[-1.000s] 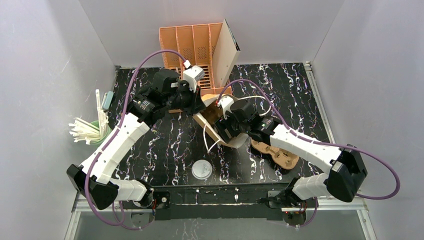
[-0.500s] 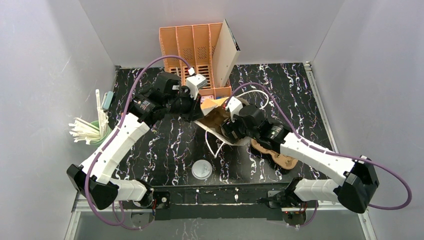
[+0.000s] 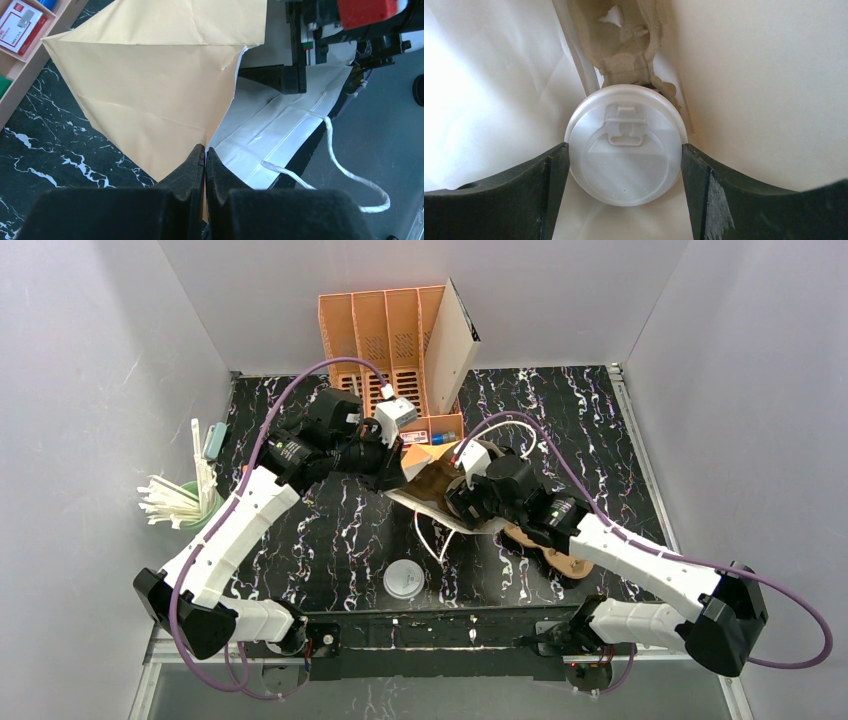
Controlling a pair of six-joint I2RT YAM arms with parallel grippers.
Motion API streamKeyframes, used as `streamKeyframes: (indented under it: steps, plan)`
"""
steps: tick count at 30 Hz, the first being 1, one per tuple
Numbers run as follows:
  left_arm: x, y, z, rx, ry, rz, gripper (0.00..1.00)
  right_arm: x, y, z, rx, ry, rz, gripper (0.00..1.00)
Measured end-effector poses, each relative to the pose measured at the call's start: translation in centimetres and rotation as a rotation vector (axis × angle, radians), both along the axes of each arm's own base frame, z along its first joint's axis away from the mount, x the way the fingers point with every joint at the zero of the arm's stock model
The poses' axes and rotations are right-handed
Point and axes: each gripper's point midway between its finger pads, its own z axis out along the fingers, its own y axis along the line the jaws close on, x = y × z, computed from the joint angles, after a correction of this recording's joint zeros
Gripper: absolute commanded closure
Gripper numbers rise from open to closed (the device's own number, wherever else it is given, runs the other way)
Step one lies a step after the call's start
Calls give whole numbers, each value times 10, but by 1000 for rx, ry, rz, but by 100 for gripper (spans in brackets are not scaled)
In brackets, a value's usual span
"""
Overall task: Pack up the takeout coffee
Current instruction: Place the coffee cup on the cup tray.
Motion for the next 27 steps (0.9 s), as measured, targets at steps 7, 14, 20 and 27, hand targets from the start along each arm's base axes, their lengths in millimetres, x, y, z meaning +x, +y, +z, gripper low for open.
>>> streamKeyframes:
  steps: [7, 14, 20, 27]
  plan:
    - [-5, 2, -3, 13, 13, -20, 100, -3, -3, 3, -17, -6, 18, 54]
    - [-8, 3, -5, 20, 24, -26, 100, -4, -7, 6, -64, -6, 39, 56]
    - [-7, 4, -6, 19, 41, -2, 100, -2, 1, 1, -103, 32, 72, 57]
    - [10, -6, 0, -17, 123, 64, 100, 2, 9, 5, -151, 99, 81, 59]
